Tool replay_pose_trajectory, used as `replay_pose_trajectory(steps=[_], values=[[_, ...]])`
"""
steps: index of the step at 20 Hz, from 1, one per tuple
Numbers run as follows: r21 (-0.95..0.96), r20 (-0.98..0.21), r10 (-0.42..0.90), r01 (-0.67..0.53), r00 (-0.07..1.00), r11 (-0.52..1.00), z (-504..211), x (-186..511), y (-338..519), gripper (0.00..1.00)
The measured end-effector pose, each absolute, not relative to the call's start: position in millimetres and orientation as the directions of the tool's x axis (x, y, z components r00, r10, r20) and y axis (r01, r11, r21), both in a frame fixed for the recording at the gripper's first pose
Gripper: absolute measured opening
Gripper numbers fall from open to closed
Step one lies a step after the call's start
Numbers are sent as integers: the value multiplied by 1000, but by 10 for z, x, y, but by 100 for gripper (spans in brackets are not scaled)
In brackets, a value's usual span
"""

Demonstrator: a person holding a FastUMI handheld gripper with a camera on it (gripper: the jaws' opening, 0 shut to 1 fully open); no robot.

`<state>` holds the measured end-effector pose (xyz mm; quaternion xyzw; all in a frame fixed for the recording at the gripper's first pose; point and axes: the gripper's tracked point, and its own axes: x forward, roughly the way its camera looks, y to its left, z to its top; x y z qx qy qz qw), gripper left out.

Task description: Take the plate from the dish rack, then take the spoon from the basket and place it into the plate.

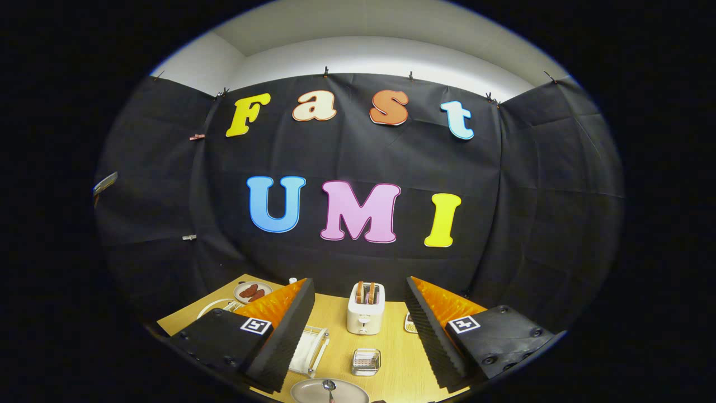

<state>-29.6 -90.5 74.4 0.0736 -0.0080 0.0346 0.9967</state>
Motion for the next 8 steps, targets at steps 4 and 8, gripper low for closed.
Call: replay_pose_trajectory(steps=[4, 8], values=[[128, 6, 60, -60, 998, 990, 665, -371, -939, 98], [118, -13, 68, -66, 998, 991, 578, -374, -878, 98]])
